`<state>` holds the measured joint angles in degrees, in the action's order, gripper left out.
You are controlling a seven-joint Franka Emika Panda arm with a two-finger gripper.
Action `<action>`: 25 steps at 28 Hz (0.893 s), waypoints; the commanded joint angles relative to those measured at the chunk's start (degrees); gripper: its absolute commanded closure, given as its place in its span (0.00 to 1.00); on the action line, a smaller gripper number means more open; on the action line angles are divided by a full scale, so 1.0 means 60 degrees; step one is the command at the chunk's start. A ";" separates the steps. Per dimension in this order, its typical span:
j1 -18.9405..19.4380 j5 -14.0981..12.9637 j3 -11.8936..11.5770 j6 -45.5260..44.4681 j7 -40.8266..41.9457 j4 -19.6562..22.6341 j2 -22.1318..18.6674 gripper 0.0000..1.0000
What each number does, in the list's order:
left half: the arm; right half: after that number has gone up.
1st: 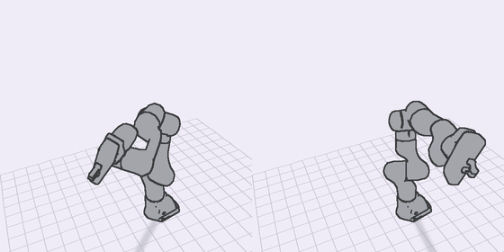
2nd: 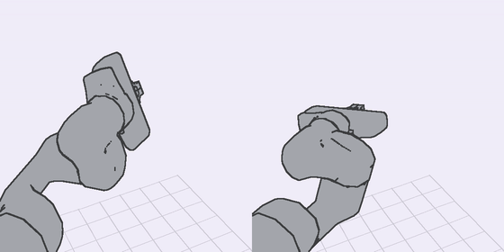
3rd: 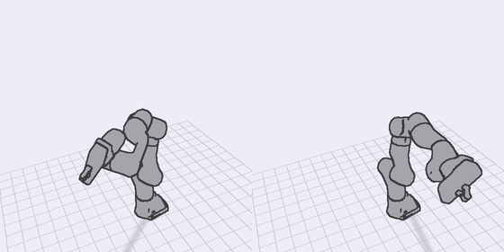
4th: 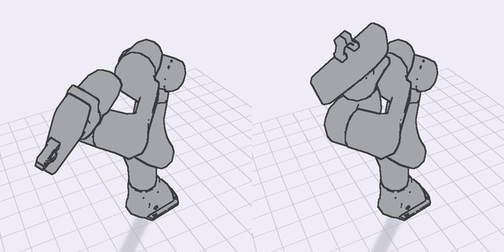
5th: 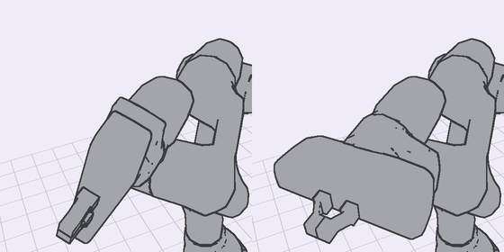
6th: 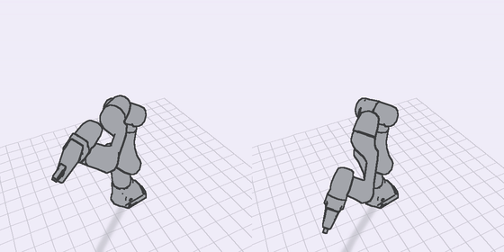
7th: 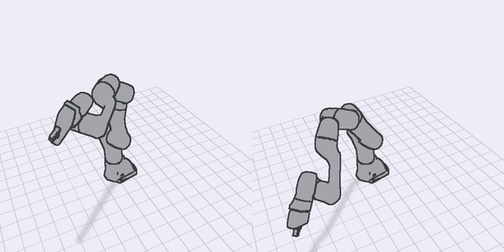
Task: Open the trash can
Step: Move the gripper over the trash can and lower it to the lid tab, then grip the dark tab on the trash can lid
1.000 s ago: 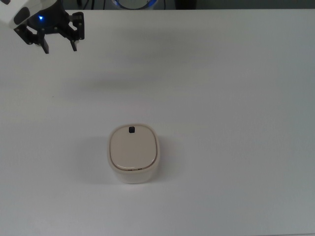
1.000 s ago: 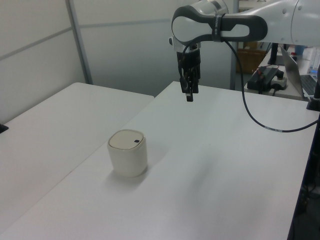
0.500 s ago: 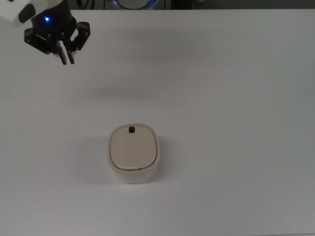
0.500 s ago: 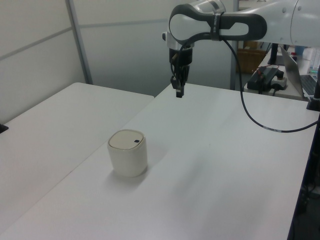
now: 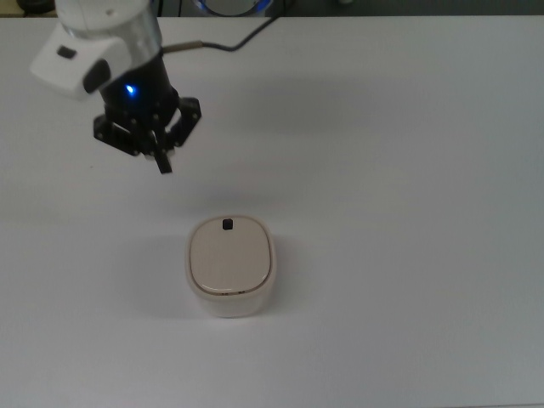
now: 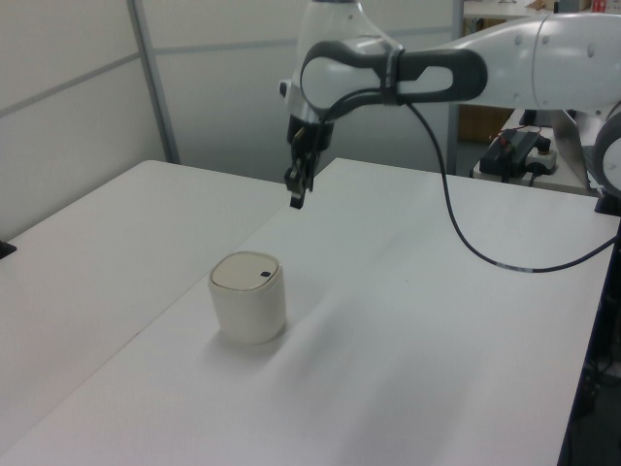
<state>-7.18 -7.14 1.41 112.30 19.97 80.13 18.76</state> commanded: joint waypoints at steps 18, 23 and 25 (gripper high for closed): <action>0.0962 0.0193 -0.0045 0.2216 0.0128 0.0019 0.1765 1.00; 0.0962 0.0355 -0.0045 0.2216 0.0143 0.0048 0.1824 1.00; 0.0962 0.0370 -0.0045 0.2216 0.0157 0.0107 0.1824 1.00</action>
<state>-1.80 -5.88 1.59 124.62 19.97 80.02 29.21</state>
